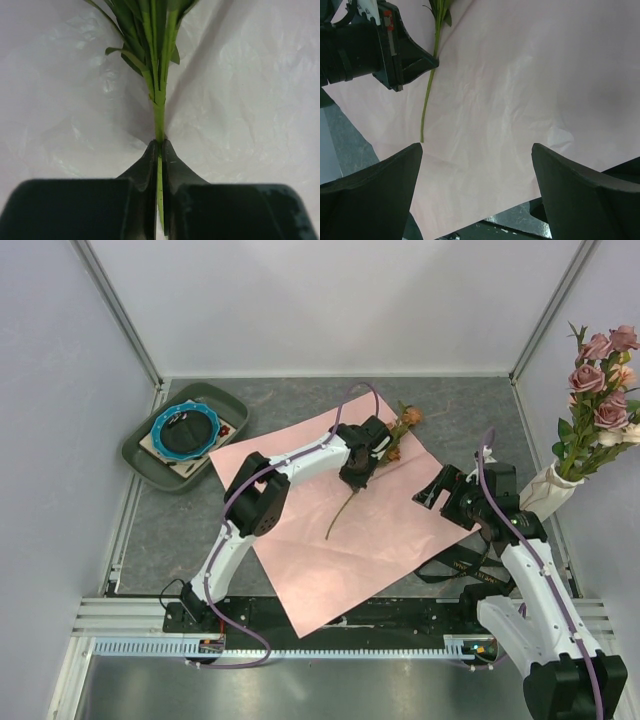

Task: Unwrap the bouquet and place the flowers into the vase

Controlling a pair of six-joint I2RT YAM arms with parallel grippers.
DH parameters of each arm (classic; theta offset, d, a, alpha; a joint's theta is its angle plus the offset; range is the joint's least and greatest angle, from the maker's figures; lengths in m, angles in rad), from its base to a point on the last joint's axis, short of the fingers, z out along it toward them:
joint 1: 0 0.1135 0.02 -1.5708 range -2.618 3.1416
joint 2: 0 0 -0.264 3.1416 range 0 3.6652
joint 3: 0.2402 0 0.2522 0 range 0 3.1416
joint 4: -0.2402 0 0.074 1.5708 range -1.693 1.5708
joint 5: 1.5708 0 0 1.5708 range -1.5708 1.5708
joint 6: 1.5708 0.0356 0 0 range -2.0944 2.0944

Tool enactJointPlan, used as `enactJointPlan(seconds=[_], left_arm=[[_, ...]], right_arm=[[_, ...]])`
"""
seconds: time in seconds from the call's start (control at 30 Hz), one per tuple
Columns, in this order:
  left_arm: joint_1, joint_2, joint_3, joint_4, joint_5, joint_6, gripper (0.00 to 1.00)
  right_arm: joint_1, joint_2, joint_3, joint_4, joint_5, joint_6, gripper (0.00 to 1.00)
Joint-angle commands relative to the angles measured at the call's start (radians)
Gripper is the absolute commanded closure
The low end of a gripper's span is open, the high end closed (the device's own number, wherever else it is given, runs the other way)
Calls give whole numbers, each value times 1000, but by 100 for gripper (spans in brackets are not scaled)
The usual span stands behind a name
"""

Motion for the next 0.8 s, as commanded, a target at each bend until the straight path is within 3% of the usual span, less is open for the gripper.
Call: enactJointPlan(seconds=[0.0,0.17,0.33,0.43,0.57,0.67,0.77], left_arm=[[3,0,50,-14,-44,-17,98],[4,-146,112,-53,7,-60,98],[18,-299,84,-5,208,-81,98],[38,-380,21,33,333,-117,98],[53,-501,-181,188,464,-169,98],[53,-577,-261,269,533,-212,98],[50,-620,-296,313,581,-238,98]], right_arm=[[2,-23,9,27,48,4,2],[2,14,92,3,-6,-111,2],[1,60,228,-14,-64,-169,2],[2,109,296,10,-165,-158,2],[19,180,337,99,-252,-57,2],[97,203,360,187,-218,26,2],[186,221,403,216,-139,46,8]])
